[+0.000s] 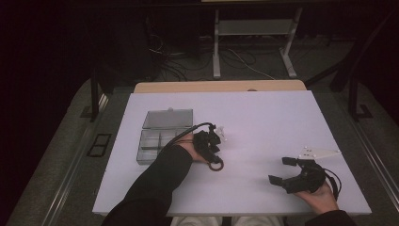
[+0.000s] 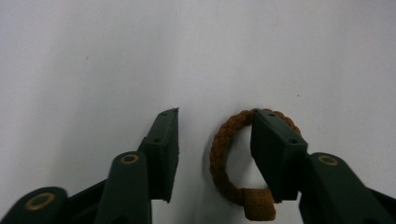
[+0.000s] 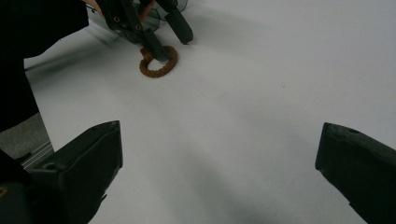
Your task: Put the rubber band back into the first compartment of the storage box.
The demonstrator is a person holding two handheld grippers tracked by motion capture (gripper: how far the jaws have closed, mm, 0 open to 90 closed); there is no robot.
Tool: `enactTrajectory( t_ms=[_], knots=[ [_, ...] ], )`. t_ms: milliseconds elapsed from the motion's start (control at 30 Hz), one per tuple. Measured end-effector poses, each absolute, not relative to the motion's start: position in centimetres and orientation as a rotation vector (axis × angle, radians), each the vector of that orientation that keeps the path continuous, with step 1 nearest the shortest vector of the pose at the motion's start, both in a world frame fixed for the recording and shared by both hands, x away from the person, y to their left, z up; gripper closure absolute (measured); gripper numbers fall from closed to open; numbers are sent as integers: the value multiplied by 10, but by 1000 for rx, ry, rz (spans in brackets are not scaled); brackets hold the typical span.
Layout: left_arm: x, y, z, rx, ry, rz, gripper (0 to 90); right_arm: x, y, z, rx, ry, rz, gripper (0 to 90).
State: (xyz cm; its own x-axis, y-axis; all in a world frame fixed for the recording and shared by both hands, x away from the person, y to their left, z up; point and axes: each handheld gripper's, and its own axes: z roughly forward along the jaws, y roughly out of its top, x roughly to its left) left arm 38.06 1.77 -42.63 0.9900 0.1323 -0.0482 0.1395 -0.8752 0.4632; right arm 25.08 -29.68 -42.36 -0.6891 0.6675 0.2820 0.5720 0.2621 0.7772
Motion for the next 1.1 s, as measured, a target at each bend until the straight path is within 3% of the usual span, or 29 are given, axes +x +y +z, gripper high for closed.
enactTrajectory(
  t_ms=[467, 1100],
  knots=[
    [384, 19, -426, 2646, 174, -31, 816, 251, -297, -424, 1196, 2412, 1416, 0],
    [387, 30, -414, 2610, 224, -24, 840, 251, -297, -424, 1198, 2413, 1414, 0]
  ],
)
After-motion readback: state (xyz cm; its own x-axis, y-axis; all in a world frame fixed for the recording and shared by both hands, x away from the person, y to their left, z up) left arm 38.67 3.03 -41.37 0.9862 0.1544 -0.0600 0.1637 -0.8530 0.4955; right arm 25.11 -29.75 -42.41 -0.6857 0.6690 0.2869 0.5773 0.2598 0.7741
